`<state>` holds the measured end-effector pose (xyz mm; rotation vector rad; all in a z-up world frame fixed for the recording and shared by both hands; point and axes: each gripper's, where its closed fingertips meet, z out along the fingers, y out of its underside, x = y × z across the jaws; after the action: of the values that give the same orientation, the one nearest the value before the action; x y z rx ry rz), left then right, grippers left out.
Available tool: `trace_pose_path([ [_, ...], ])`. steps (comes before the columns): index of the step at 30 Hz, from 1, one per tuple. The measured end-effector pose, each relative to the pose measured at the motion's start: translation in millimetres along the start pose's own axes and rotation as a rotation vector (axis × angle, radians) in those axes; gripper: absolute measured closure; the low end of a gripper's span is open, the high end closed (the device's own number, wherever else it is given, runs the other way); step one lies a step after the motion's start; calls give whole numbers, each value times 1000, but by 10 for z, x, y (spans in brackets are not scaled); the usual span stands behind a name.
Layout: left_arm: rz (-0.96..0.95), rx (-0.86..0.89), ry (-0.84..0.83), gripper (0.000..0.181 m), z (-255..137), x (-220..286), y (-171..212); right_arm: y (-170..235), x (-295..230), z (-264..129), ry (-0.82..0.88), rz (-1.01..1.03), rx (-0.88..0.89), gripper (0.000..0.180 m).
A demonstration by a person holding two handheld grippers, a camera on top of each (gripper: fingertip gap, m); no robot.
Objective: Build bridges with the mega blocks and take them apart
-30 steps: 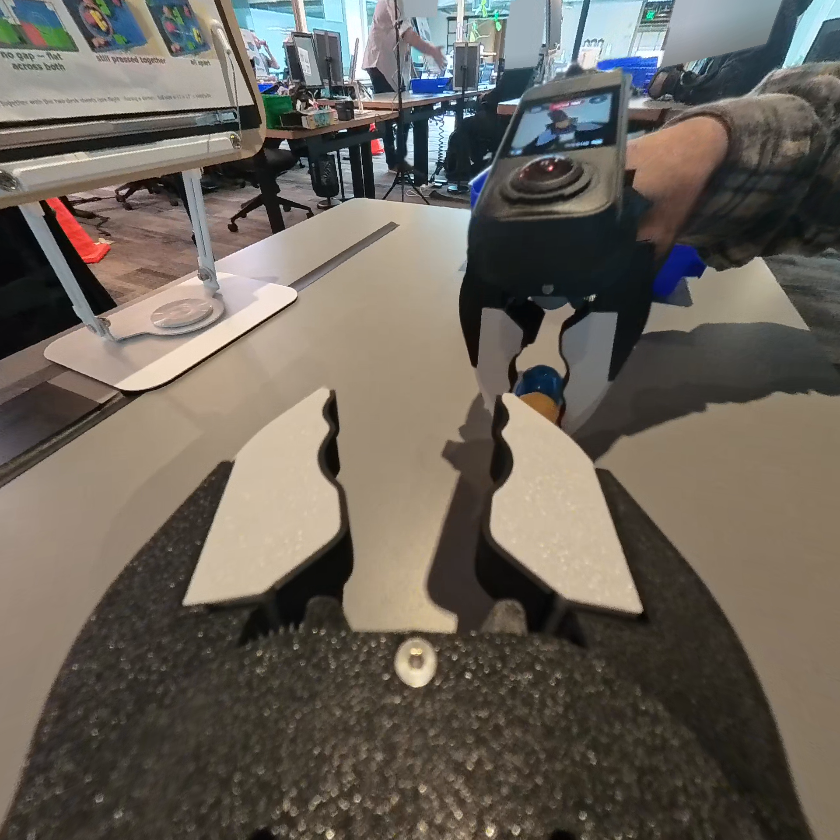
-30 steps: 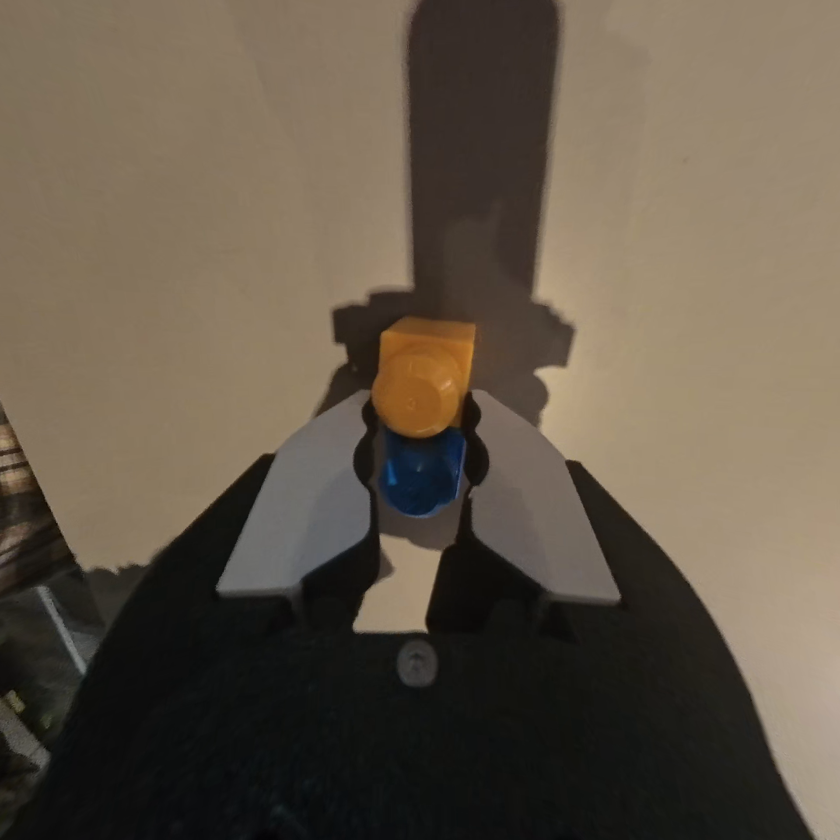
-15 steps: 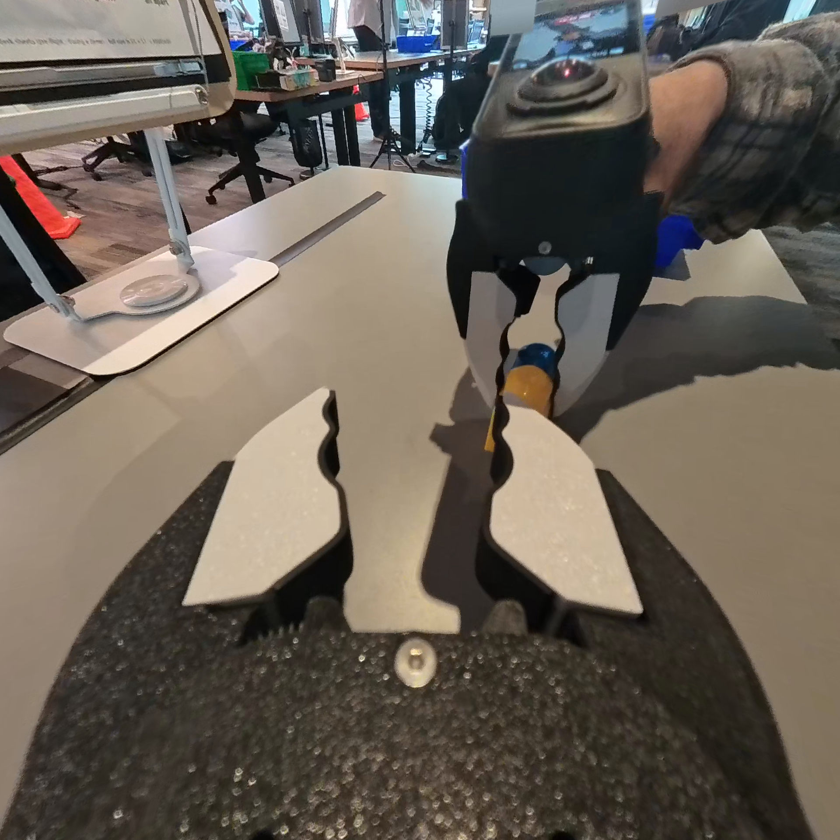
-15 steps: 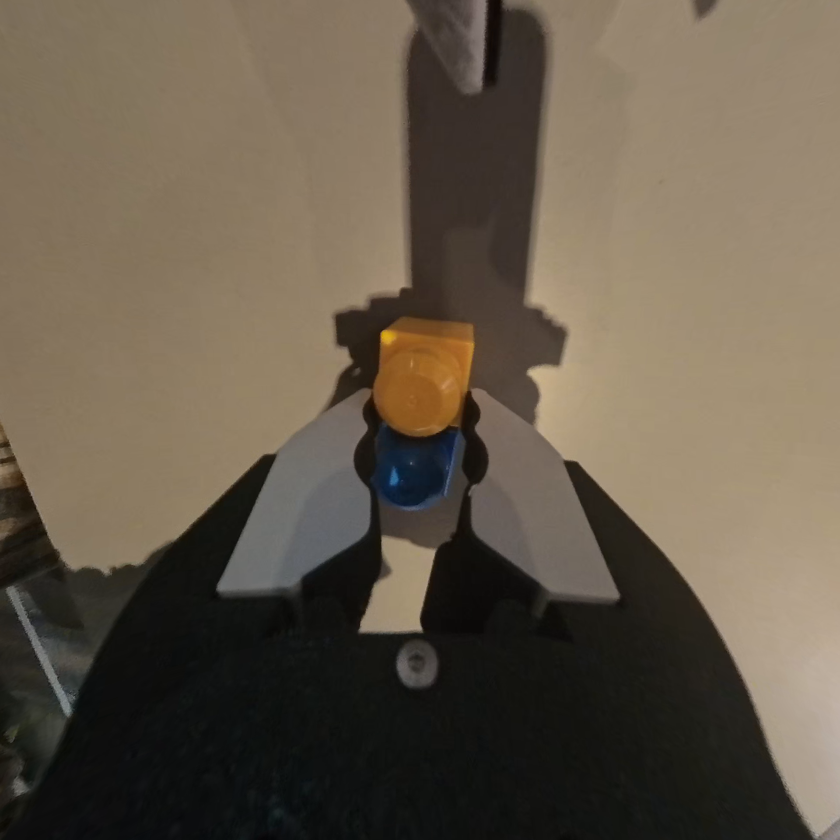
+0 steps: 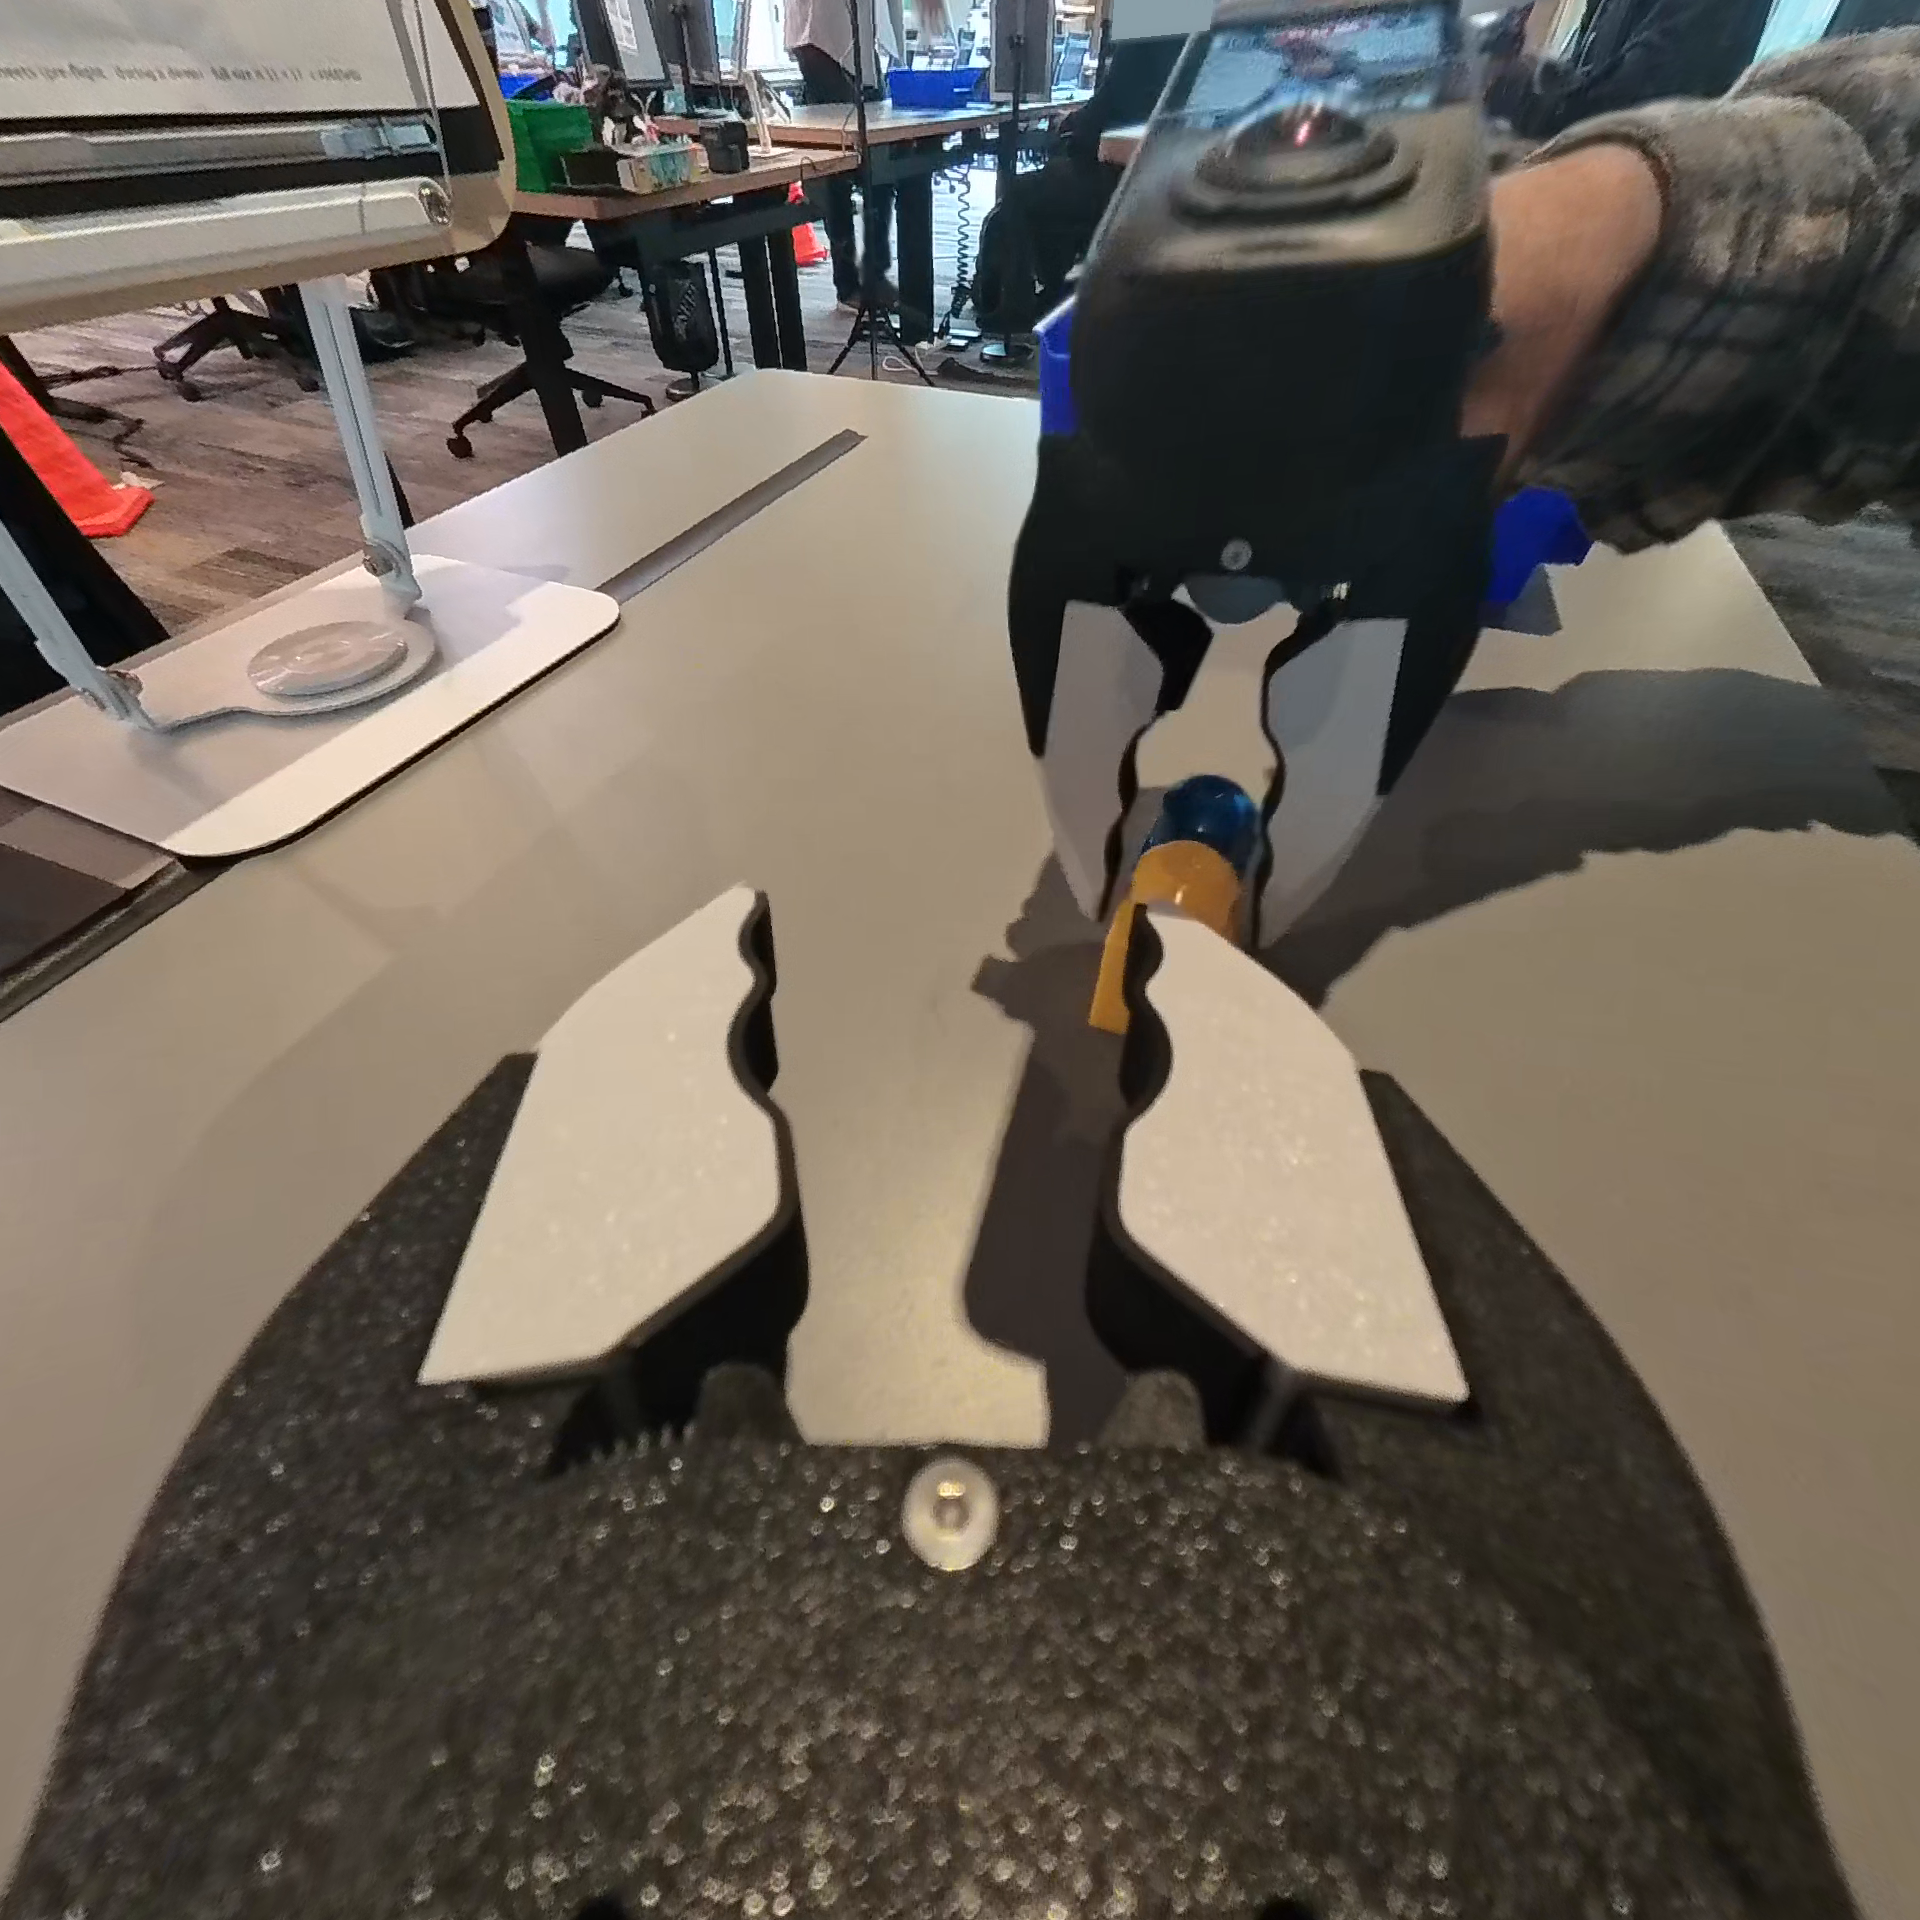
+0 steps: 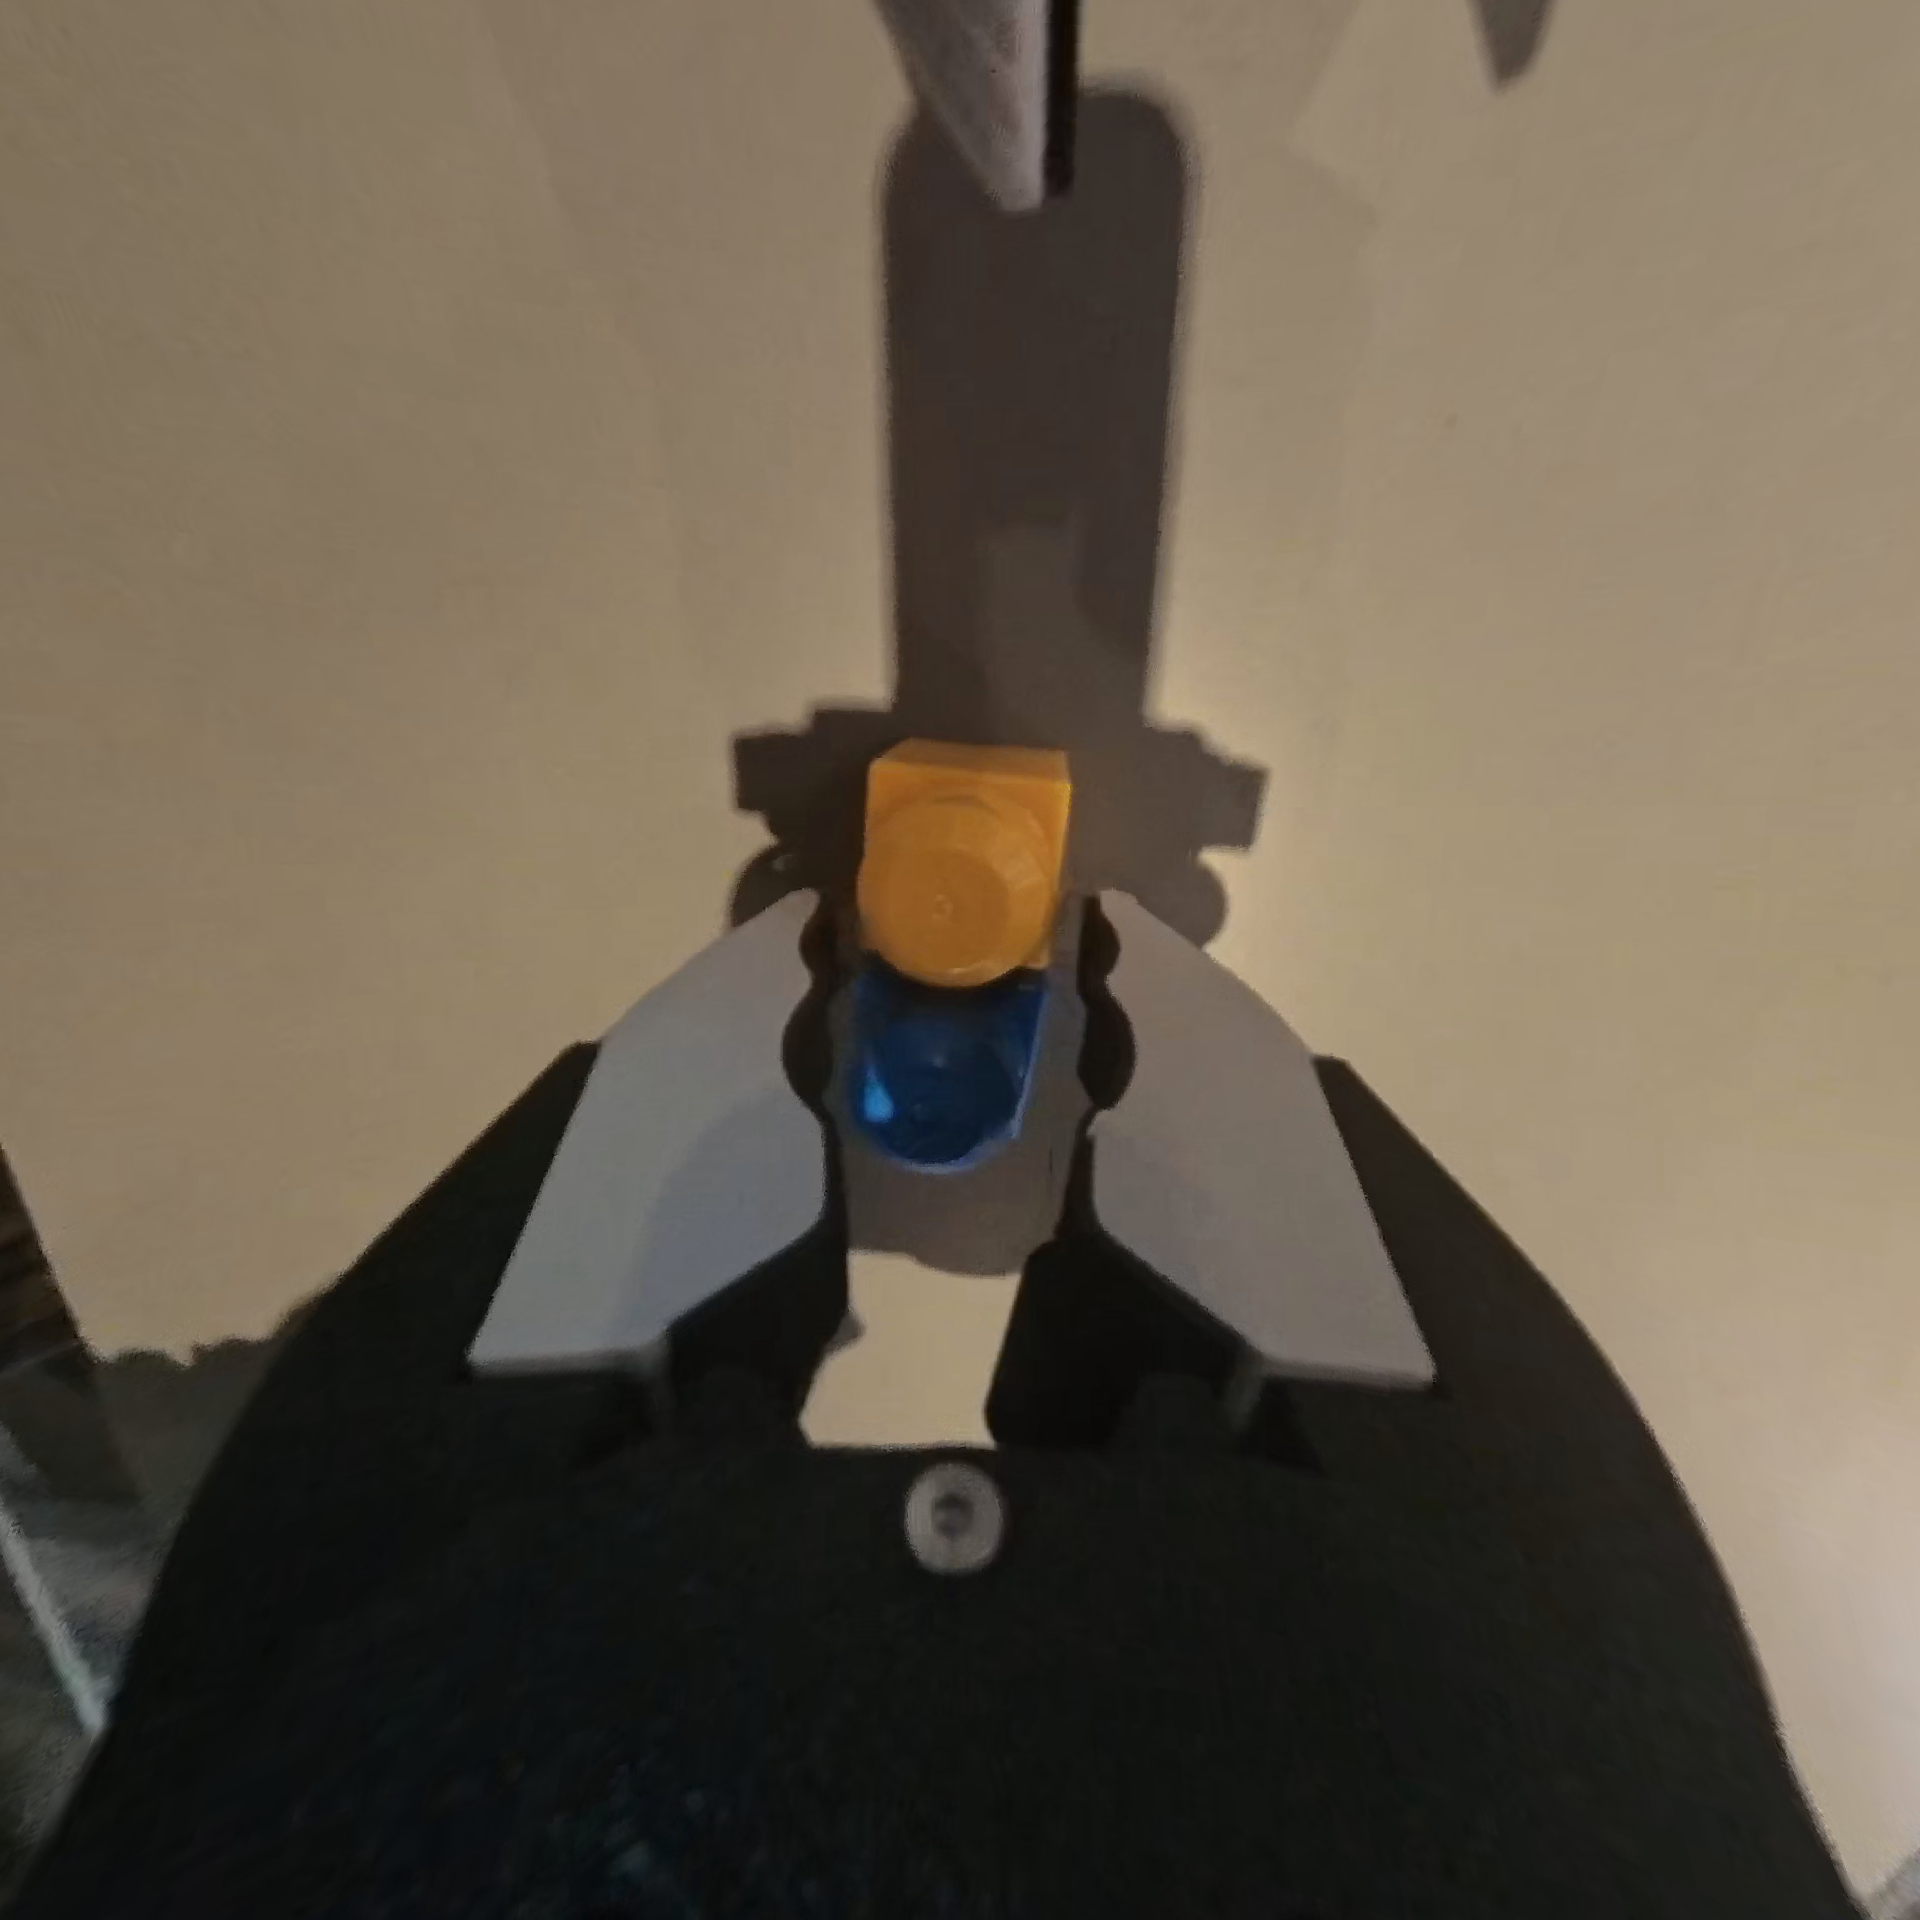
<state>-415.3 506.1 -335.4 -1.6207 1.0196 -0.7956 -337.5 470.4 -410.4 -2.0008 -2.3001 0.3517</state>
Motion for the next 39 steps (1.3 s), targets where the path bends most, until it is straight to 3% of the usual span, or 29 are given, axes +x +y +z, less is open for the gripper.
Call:
trace_pose_path([
  [4, -1, -2, 2, 116, -1, 0, 4, -63, 30, -144, 62, -42, 62, 111],
  [8, -2, 10, 1, 116, -34, -7, -29, -123, 11, -230, 146, -73, 275, 91],
  [12, -9, 32, 4, 116, -47, -7, -70, -51, 24, -163, 173, -37, 460, 98],
  [24, -11, 10, 6, 116, -17, -9, -17, -34, 8, 97, 122, 35, 488, 122],
  [27, -8, -3, 14, 116, 8, 9, 6, -40, 6, 99, 106, 33, 523, 143],
  [39, 2, -79, 68, 116, 101, 115, 141, -38, 18, 77, 40, 33, 504, 143],
])
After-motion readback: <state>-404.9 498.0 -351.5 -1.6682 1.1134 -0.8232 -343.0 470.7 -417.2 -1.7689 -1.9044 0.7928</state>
